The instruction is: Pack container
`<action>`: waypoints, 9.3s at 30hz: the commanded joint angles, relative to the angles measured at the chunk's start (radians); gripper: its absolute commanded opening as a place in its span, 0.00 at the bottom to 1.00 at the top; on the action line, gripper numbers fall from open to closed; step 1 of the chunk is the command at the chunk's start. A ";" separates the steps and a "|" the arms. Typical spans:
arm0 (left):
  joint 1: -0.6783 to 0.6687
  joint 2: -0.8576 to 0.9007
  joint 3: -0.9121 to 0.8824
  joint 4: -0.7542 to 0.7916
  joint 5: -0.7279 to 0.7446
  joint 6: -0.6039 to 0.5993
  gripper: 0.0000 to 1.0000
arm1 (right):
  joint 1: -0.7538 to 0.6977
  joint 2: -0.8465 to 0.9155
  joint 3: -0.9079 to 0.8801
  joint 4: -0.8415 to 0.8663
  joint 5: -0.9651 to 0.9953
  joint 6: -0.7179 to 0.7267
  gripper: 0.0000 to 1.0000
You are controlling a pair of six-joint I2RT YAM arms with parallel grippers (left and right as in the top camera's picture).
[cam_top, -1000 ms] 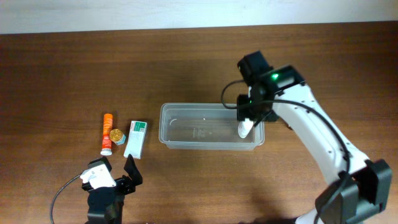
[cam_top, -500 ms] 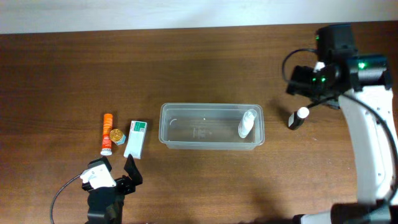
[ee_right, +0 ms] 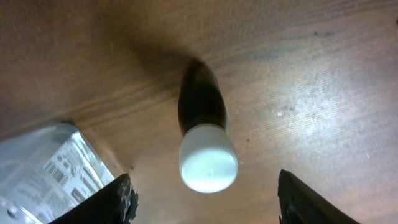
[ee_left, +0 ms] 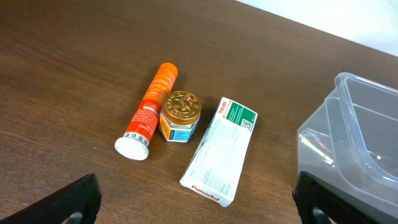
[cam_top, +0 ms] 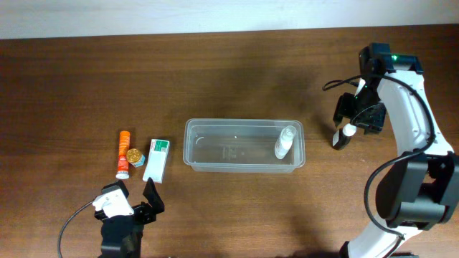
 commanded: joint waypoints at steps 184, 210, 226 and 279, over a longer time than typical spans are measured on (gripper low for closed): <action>0.324 2.022 1.312 -0.427 0.205 0.547 0.99 | -0.067 -0.092 0.143 -0.051 -0.105 0.104 0.99; 0.324 2.094 1.368 -0.472 0.130 0.591 0.09 | -0.067 -0.092 0.143 -0.051 -0.105 0.104 0.99; 0.101 2.092 2.103 -0.877 0.351 0.690 0.03 | -0.067 -0.092 0.143 -0.051 -0.105 0.104 0.99; -0.480 2.129 1.492 -0.320 0.373 1.387 0.25 | -0.067 -0.092 0.143 -0.051 -0.105 0.104 0.98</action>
